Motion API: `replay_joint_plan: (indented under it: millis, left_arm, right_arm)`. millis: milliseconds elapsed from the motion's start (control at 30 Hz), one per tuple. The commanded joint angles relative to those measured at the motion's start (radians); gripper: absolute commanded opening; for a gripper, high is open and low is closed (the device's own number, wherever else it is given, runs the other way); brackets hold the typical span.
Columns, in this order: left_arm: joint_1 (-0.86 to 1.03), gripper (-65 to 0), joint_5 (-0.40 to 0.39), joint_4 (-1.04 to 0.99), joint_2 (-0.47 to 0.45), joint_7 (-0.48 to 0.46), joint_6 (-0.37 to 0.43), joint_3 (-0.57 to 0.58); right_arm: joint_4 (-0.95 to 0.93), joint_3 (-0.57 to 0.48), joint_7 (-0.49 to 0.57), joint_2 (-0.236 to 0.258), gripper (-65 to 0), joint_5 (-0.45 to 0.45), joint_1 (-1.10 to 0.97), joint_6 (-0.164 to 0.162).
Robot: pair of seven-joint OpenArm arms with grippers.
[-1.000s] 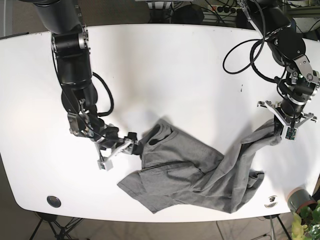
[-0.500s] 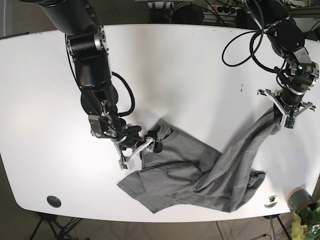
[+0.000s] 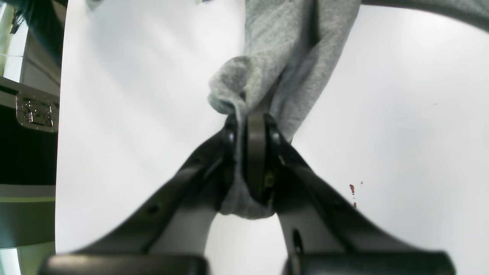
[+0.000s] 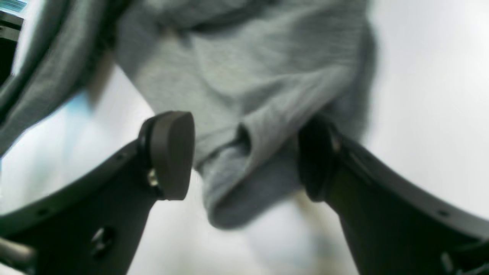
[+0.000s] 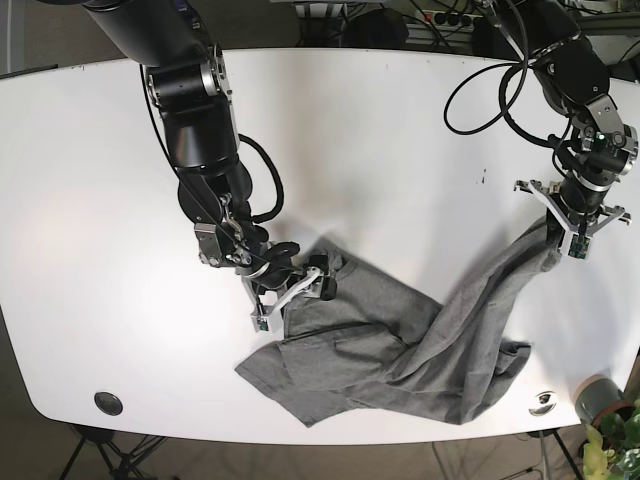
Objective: Fold the T-shirt properly
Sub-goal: 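Pull the grasped edge with the right gripper away from the left gripper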
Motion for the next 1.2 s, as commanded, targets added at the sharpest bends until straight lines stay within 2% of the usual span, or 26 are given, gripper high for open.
replay_joint_plan:
  millis: [0, 233, 333, 433, 467, 533, 600, 833, 1133, 1167]
  left_arm:
    - [-0.016, -65.0, -0.011, 0.019, -0.013, -0.023, 0.004, -0.001]
    - [-0.016, -65.0, -0.011, 0.019, -0.013, -0.023, 0.004, -0.005]
    - [-0.016, -65.0, -0.011, 0.019, -0.013, -0.023, 0.004, -0.003]
    - [-0.014, -65.0, -0.011, 0.017, -0.013, -0.023, 0.004, -0.003]
    - [-0.014, -65.0, -0.011, 0.017, -0.013, -0.023, 0.004, -0.003]
    - [-0.014, -65.0, -0.011, 0.017, -0.011, -0.023, 0.004, -0.003]
    - [-0.014, -65.0, -0.011, 0.017, -0.011, -0.023, 0.004, -0.001]
    - [-0.016, -65.0, -0.013, 0.025, -0.011, -0.023, 0.004, -0.001]
    - [-0.042, -65.0, -0.013, 0.027, -0.011, -0.017, 0.004, 0.005]
    - [-0.047, -65.0, -0.013, 0.027, -0.011, -0.015, 0.004, 0.015]
  right_arm:
    - [-0.064, 0.002, 0.046, -0.004, -24.1, 0.011, 0.043, 0.01]
    - [-0.104, 0.002, 0.095, -0.023, -25.8, 0.011, 0.039, 0.013]
    - [-0.098, 0.002, 0.096, -0.026, -39.0, 0.013, 0.039, 0.013]
    - [-0.051, 0.002, 0.096, -0.026, -61.5, 0.013, 0.022, 0.011]
    - [-0.028, 0.002, 0.095, -0.026, -64.5, 0.013, 0.014, 0.01]
    - [0.038, 0.004, 0.083, -0.021, -60.1, 0.019, -0.004, 0.008]
    - [0.116, 0.004, 0.06, -0.017, -62.5, 0.018, -0.03, 0.008]
    - [0.378, 0.022, -0.048, 0.086, -62.8, 0.022, -0.125, 0.007]
    - [0.625, 0.297, -0.229, 0.186, -62.8, 0.022, -0.254, 0.018]
    - [0.645, 0.318, -0.243, 0.198, -62.8, 0.022, -0.266, 0.027]
